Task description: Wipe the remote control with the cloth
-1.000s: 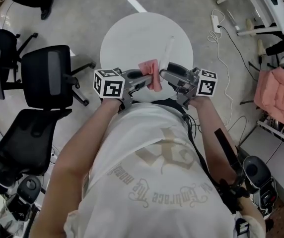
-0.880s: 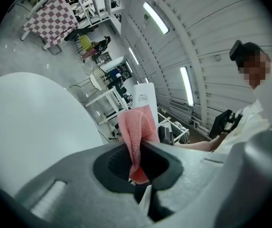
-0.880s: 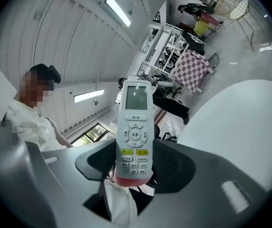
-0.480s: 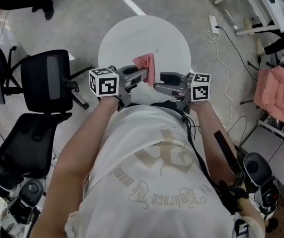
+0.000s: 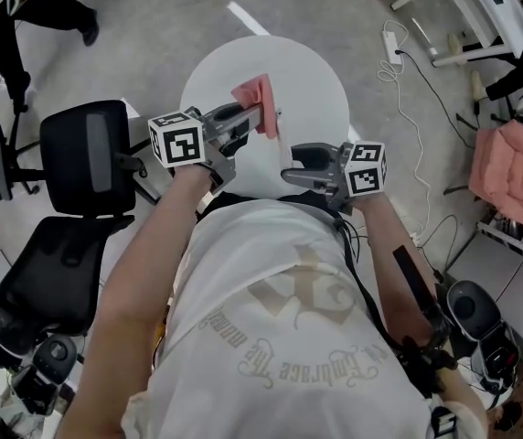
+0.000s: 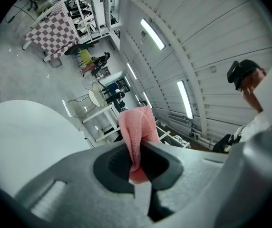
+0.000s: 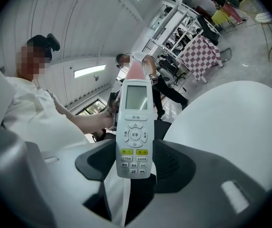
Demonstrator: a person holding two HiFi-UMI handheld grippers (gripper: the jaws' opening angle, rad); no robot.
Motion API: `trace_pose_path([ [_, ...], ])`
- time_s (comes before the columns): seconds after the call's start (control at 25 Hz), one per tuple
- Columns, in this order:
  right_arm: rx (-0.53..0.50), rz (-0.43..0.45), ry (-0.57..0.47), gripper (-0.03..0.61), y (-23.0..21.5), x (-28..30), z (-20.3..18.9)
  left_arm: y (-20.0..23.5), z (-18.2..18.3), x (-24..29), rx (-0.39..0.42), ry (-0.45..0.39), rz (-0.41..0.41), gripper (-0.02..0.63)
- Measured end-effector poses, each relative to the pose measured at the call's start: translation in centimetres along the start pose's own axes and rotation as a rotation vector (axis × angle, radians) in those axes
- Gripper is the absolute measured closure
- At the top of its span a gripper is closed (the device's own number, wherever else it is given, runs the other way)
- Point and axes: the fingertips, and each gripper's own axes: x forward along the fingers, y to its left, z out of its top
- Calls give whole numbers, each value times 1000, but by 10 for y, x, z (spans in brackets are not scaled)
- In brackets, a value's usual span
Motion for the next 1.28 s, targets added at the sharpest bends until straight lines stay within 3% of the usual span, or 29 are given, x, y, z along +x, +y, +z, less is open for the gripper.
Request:
trace_pose_path([
  [0.36, -41, -5, 44, 330, 1, -7, -4, -5, 14, 11, 8, -7, 4, 594],
  [0.64, -61, -6, 48, 330, 3, -3, -8, 0, -5, 10, 15, 43, 26, 595],
  [0.84, -60, -17, -18, 330, -2, -8, 3, 6, -17, 15, -17, 52, 35, 595],
  [1.28, -17, -10, -166, 330, -11, -36, 38, 10, -67, 41, -55, 157, 81, 595],
])
